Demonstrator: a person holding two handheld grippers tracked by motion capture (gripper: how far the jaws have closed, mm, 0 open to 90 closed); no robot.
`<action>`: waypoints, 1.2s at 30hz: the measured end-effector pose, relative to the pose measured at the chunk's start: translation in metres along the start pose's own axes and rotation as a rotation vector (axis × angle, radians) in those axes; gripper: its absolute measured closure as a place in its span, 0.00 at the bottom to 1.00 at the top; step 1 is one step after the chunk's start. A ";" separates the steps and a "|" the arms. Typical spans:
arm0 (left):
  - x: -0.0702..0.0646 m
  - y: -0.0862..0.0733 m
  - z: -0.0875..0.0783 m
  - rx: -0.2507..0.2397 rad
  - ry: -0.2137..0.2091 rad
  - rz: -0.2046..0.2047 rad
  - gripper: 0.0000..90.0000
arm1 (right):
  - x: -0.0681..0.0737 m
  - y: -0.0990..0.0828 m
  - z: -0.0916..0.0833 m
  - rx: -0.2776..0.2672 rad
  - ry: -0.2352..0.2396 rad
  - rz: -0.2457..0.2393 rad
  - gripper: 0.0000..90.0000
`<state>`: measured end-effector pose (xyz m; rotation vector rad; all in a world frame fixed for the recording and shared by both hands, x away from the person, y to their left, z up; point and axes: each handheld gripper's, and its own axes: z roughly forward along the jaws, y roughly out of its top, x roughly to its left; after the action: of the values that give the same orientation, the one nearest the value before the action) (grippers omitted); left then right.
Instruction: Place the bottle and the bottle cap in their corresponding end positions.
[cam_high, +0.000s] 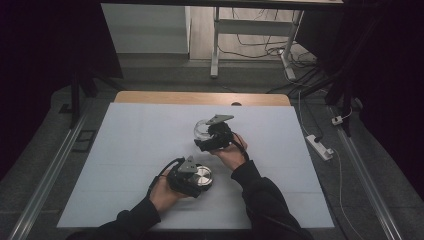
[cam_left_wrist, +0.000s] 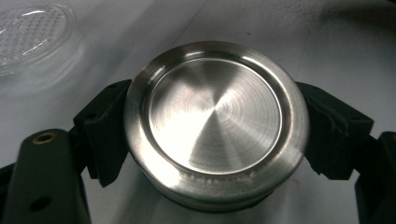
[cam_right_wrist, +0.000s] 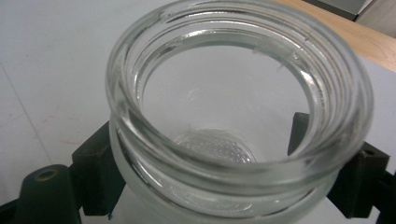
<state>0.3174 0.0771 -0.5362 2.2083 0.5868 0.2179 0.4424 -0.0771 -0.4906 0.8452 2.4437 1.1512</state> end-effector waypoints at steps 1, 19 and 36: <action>0.001 0.000 0.001 0.002 0.001 -0.003 0.21 | 0.000 0.000 0.001 0.002 -0.001 -0.001 0.17; 0.003 0.002 0.012 0.091 0.013 0.005 0.21 | -0.001 -0.009 0.013 0.030 -0.008 -0.022 0.17; 0.004 0.004 0.013 0.124 -0.003 0.004 0.15 | -0.004 -0.009 0.012 0.038 0.036 0.035 0.08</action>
<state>0.3265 0.0678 -0.5424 2.3288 0.6082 0.1842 0.4484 -0.0768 -0.5049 0.8895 2.4964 1.1457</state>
